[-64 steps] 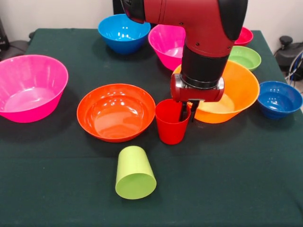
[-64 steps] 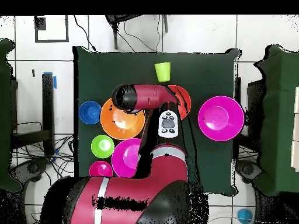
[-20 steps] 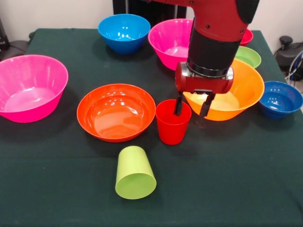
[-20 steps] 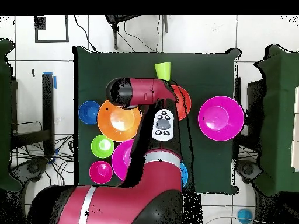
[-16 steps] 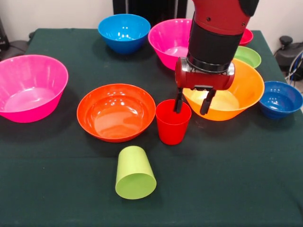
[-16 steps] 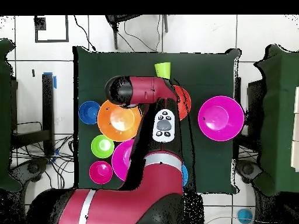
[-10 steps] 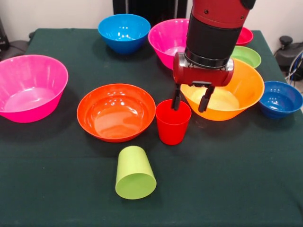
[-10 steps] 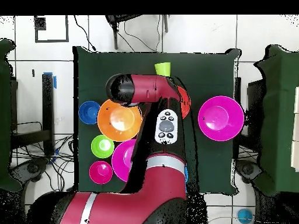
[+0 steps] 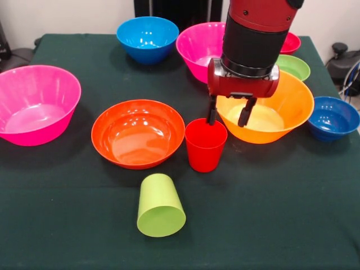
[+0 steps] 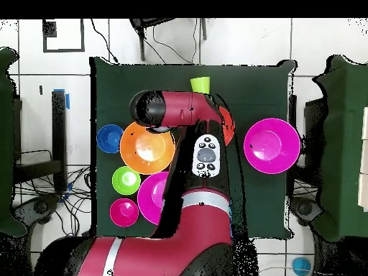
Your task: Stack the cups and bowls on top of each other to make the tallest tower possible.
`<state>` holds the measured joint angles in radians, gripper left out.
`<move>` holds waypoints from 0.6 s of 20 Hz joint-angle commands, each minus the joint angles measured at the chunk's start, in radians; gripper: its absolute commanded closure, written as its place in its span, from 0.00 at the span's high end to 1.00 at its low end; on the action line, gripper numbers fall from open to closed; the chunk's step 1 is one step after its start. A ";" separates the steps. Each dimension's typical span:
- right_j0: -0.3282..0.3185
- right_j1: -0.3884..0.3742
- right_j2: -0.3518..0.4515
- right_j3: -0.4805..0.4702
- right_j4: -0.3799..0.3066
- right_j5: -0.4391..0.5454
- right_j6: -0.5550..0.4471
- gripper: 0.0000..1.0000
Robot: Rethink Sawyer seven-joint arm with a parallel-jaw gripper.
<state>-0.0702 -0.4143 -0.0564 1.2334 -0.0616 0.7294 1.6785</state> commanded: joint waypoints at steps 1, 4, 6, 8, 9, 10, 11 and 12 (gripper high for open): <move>0.001 -0.004 0.128 0.079 -0.006 0.178 -0.052 1.00; 0.007 -0.018 0.132 0.135 -0.027 0.082 -0.036 1.00; -0.006 -0.029 0.136 0.157 -0.043 0.056 -0.056 1.00; 0.005 -0.049 0.120 0.137 -0.065 0.107 -0.079 1.00; 0.001 -0.069 0.118 0.141 -0.065 0.134 -0.094 1.00; -0.002 -0.089 0.116 0.145 -0.066 0.161 -0.108 1.00; -0.016 -0.093 0.124 0.141 -0.071 0.182 -0.140 1.00; -0.024 -0.088 0.128 0.139 -0.080 0.179 -0.160 1.00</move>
<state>-0.0728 -0.4699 -0.0327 1.3102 -0.0643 0.7996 1.6785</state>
